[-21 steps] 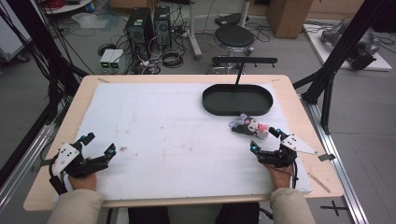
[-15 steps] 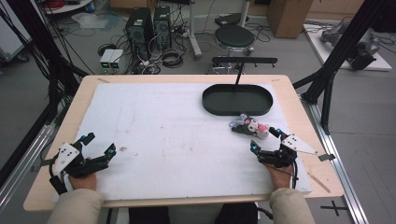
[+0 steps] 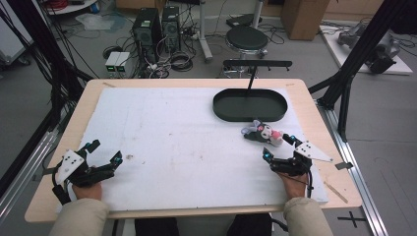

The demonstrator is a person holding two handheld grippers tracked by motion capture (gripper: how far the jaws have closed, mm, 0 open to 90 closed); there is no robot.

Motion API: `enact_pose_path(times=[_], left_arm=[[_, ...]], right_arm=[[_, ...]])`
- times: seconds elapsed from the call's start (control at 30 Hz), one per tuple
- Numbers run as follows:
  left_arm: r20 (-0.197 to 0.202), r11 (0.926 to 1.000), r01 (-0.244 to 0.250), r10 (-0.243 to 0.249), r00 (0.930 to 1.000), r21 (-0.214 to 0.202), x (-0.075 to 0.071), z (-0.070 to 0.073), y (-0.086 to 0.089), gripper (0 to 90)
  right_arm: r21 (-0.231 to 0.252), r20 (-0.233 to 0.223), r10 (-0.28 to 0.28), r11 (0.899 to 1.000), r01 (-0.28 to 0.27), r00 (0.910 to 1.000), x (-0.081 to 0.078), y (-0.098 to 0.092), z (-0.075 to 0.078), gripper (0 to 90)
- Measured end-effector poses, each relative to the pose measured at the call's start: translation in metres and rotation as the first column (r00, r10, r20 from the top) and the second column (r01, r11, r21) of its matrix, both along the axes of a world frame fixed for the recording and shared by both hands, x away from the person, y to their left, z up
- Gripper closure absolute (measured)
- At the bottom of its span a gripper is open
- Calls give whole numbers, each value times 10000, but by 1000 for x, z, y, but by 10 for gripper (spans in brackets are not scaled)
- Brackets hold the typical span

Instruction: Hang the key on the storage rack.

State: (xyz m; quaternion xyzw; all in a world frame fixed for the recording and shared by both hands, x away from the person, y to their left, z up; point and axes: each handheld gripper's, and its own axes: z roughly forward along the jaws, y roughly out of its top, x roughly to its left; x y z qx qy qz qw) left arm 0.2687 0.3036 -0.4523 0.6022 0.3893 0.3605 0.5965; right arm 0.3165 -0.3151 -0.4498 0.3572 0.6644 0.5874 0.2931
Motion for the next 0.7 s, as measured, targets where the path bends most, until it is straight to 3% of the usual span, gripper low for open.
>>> enact_pose_path(times=[0.07,0.27,0.3,0.6,0.63,0.7], left_arm=[[12,10000,10,-10,10000,5,0,0,0,84],[13,10000,23,-23,10000,-15,0,0,0,84],[10,10000,25,-25,10000,-18,0,0,0,85],[-4,10000,41,-41,10000,-25,0,0,0,85],[-1,10000,46,-46,10000,-28,0,0,0,85],[16,10000,44,-44,10000,-45,0,0,0,85]], right_arm=[[1,-283,-81,10000,81,9996,2,1,1,16],[-298,-127,-184,9994,180,9998,8,-5,17,16],[-421,-272,-132,9990,121,9995,13,-11,28,16],[-1086,-825,312,9933,-401,9961,37,-32,65,16],[-1330,-1226,489,9890,-652,9913,44,-35,72,5],[-1520,-1378,539,9855,-749,9890,47,-36,75,5]])
